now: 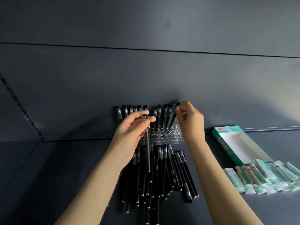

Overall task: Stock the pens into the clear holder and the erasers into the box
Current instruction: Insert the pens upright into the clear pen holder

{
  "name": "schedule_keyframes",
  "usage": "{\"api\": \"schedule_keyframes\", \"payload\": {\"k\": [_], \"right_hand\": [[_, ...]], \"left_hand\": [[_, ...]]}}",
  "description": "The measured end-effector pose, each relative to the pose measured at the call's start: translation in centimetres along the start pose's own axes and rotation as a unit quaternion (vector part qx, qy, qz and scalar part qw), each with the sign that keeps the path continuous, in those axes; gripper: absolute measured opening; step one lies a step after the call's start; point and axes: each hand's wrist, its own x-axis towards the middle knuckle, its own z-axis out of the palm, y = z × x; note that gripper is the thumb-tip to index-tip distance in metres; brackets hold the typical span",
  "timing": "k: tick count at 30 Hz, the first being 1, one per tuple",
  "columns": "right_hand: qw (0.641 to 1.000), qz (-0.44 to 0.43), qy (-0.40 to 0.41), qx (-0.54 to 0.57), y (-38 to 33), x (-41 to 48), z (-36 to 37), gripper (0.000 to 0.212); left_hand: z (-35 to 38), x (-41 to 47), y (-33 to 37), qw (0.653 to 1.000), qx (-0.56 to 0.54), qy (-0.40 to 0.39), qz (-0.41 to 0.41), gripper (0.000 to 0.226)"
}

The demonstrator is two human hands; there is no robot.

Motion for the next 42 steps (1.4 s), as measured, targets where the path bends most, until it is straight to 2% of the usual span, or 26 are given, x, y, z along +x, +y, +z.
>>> {"api": "schedule_keyframes", "payload": {"k": [4, 8, 19, 21, 23, 25, 28, 32, 36, 39, 40, 42], "right_hand": [[1.0, 0.01, -0.01, -0.013, -0.4, 0.8, -0.6, 0.016], [0.999, 0.015, -0.028, -0.024, -0.8, 1.5, -0.5, 0.014], [0.992, 0.06, -0.101, -0.034, 0.2, 1.8, 0.1, 0.017], [0.995, 0.043, -0.088, -0.031, 0.3, 1.3, -0.5, 0.02], [0.997, -0.012, -0.072, -0.005, -0.3, 0.0, -1.4, 0.02], [0.989, -0.067, -0.115, 0.061, -1.3, -1.9, -2.4, 0.016], [0.97, -0.08, -0.19, 0.131, -2.6, -4.1, -3.0, 0.019], [0.977, -0.077, -0.142, 0.143, -2.5, -5.1, -2.6, 0.017], [0.977, -0.065, -0.128, 0.158, -2.2, -4.9, -2.3, 0.021], [0.983, -0.036, -0.095, 0.156, -1.4, -4.2, -1.8, 0.013], [0.983, -0.01, -0.071, 0.167, -0.9, -3.8, -1.7, 0.013], [0.98, 0.048, -0.022, 0.194, 0.2, -2.9, -1.6, 0.015]], "left_hand": [[0.3, 0.4, 1.1, 0.993, 0.104, -0.015, 0.049, 0.021], [0.7, 0.8, 2.0, 0.983, 0.163, -0.024, 0.08, 0.02], [0.7, 2.0, 1.8, 0.965, 0.23, 0.031, 0.124, 0.013], [0.6, 2.2, 1.7, 0.96, 0.244, 0.049, 0.131, 0.013], [0.6, 2.3, 1.7, 0.955, 0.256, 0.067, 0.138, 0.014], [0.7, 2.3, 1.6, 0.951, 0.267, 0.07, 0.142, 0.016], [1.1, 2.4, 1.1, 0.948, 0.285, 0.048, 0.131, 0.02], [2.2, 2.5, 0.4, 0.954, 0.272, 0.009, 0.123, 0.021], [3.0, 2.2, 0.4, 0.953, 0.275, -0.012, 0.127, 0.02], [2.5, 2.1, 0.2, 0.963, 0.24, -0.049, 0.111, 0.023], [2.0, 2.0, 0.0, 0.958, 0.26, -0.051, 0.106, 0.025], [0.0, 1.3, -0.9, 0.925, 0.359, -0.034, 0.12, 0.022]]}}
